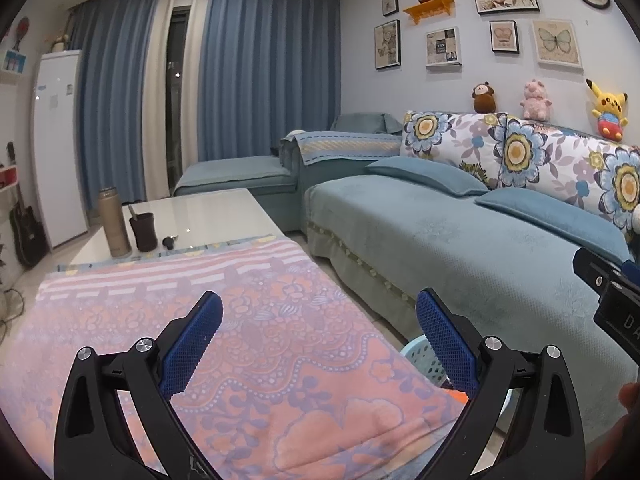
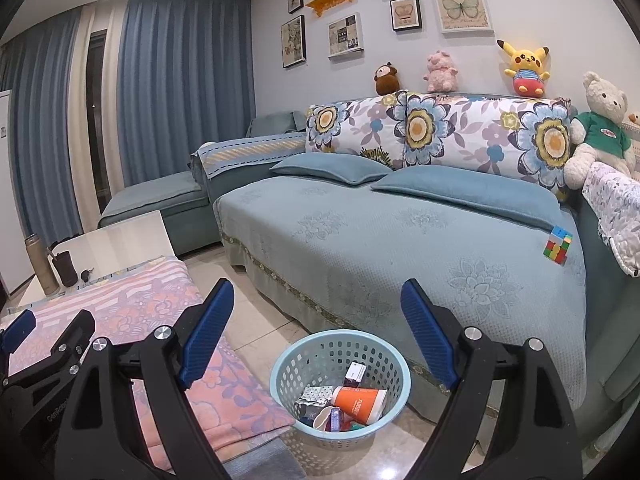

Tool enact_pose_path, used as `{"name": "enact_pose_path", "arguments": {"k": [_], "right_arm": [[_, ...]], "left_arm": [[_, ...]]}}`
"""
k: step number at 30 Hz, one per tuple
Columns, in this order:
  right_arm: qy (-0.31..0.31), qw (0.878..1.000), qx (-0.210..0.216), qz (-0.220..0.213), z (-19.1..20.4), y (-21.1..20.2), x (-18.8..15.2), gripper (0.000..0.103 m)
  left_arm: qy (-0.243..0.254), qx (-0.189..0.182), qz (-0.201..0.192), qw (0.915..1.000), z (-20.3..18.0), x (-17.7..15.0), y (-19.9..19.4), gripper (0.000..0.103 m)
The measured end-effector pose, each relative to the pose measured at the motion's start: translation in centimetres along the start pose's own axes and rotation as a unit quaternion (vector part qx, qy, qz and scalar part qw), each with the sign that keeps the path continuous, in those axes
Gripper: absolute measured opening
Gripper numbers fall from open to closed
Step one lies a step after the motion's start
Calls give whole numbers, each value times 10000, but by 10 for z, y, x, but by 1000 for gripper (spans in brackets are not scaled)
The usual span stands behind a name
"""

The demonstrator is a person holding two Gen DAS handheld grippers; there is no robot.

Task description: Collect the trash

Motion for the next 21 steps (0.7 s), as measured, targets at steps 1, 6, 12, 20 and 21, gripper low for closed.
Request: {"name": "enact_pose_path", "arguments": {"k": [1,6,12,20,21], "right_arm": [[-4,10000,1,6,0,0,0,81],[-2,10000,15,23,2,1,-1,81],[-4,10000,49,55,2,2,-4,81],[-60,9999,82,4,4,0,-4,81],[-69,9999,79,2,4,0,-4,81]], "left_arm": [[32,13,-12,10000,-1,-1,-1,94],[143,60,-80,9998,-6,-1,-4,94],[332,35,-108,9994,-12,-1,-6,94],[303,35,-119,9995,-12,0,-8,94],[292,28,-110,9995,-12,0,-9,94]]}}
Point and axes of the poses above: each gripper's, at about its wrist camera, not at the fingertips, and y roughly the way its jaws point, z to its left, x to its top, the point moved 6 cm from there along y, roughly the way its jaws point, and after that the axes turned 10 degrees about x, right-handed, at the moved point
